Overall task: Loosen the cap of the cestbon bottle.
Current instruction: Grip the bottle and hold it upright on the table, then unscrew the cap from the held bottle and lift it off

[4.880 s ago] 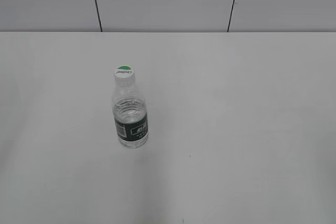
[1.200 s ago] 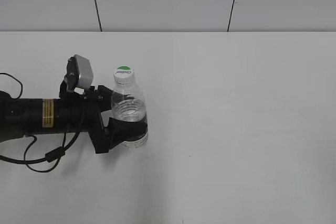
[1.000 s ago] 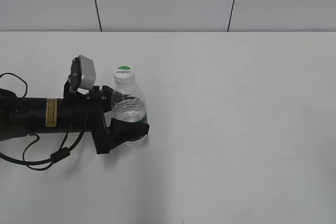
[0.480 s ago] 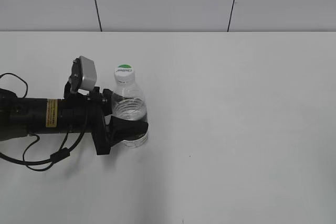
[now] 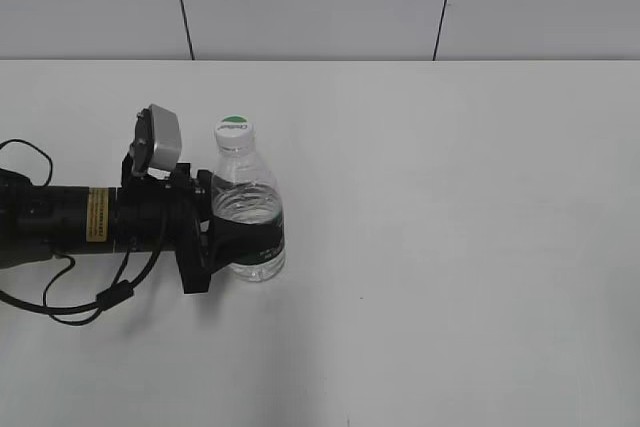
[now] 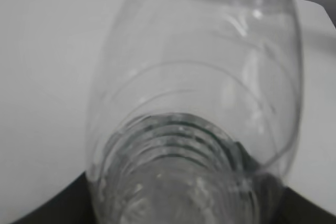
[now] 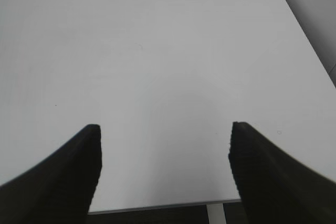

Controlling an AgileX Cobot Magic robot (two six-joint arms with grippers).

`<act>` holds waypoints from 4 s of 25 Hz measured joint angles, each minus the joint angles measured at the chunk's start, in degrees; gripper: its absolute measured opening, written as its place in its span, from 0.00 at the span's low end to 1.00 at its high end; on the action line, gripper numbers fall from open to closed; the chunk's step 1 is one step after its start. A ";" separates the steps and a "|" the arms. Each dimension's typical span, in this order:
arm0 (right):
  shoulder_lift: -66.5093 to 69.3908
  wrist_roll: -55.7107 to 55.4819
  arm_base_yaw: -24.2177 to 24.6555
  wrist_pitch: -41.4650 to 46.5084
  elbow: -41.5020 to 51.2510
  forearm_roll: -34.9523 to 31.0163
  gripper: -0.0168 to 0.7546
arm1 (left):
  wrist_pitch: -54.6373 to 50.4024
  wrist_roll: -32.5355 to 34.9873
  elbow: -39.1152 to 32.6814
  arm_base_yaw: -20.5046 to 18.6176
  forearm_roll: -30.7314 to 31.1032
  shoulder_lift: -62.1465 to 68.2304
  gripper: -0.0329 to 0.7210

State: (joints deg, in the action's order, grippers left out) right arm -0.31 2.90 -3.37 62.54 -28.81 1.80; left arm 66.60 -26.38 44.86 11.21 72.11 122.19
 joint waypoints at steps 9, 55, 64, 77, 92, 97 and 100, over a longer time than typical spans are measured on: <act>0.00 0.00 0.00 0.00 0.00 0.00 0.78 | 0.22 -2.70 6.24 6.14 2.61 0.02 0.54; 77.27 -10.78 -1.36 6.63 -48.22 -19.10 0.78 | -2.61 -4.88 17.13 14.04 -3.06 8.90 0.53; 95.89 -17.18 -19.43 6.75 -61.49 -16.39 0.78 | -2.18 -4.88 17.13 14.04 -2.83 8.90 0.53; 108.93 -20.43 -29.13 6.95 -71.36 -14.45 0.78 | -2.01 -4.93 17.13 14.04 -2.66 8.90 0.53; 110.89 -21.37 -31.67 7.01 -69.91 -12.73 0.71 | -2.14 -4.93 17.13 14.04 -2.61 8.90 0.53; 110.89 -21.45 -31.67 7.06 -69.85 -13.14 0.71 | -2.14 -4.93 17.13 13.93 -2.61 8.90 0.53; 110.89 -21.45 -31.67 7.06 -69.85 -13.14 0.71 | -2.14 -4.93 17.13 13.93 -2.61 8.90 0.53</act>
State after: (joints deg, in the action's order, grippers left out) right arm 110.57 -18.55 -35.04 69.60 -98.65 -11.34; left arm 64.46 -31.31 62.00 25.14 69.50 131.09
